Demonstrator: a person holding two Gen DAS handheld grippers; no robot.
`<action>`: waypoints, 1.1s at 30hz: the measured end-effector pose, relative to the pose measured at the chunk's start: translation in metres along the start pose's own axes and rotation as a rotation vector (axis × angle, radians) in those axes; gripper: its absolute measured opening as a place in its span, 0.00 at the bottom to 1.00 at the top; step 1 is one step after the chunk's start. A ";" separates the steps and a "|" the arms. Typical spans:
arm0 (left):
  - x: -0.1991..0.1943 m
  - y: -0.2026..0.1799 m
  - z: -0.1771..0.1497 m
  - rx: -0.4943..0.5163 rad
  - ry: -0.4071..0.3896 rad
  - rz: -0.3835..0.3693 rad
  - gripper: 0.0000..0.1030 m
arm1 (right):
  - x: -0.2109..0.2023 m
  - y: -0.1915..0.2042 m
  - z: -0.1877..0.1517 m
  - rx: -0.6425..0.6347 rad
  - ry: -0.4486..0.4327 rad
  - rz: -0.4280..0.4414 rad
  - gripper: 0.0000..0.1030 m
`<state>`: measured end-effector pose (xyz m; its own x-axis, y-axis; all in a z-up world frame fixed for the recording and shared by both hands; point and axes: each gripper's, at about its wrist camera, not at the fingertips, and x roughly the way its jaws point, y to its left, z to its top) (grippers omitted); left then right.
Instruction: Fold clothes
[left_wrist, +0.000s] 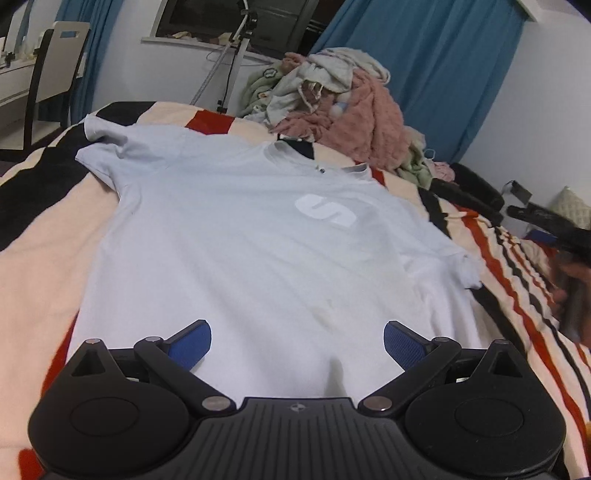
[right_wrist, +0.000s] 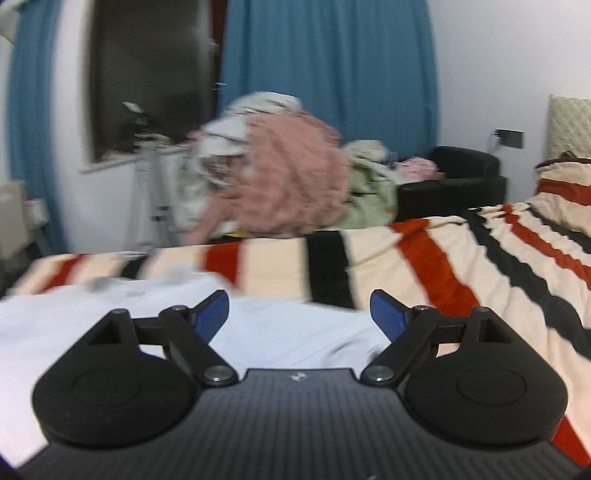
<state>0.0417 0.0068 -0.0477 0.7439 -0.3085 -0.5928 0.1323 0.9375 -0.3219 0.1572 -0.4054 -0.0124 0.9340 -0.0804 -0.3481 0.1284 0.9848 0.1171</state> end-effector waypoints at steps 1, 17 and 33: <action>-0.005 -0.001 -0.002 0.001 -0.002 -0.015 0.98 | -0.027 0.009 -0.001 0.029 -0.009 0.024 0.82; -0.039 -0.086 -0.066 0.173 0.157 -0.412 0.80 | -0.283 0.061 -0.074 0.317 -0.055 0.156 0.83; -0.034 -0.176 -0.131 0.497 0.200 -0.526 0.05 | -0.293 0.024 -0.099 0.467 -0.150 0.231 0.84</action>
<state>-0.0926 -0.1684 -0.0678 0.3740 -0.7147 -0.5910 0.7528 0.6061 -0.2566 -0.1459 -0.3426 0.0006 0.9883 0.0755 -0.1322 0.0168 0.8091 0.5874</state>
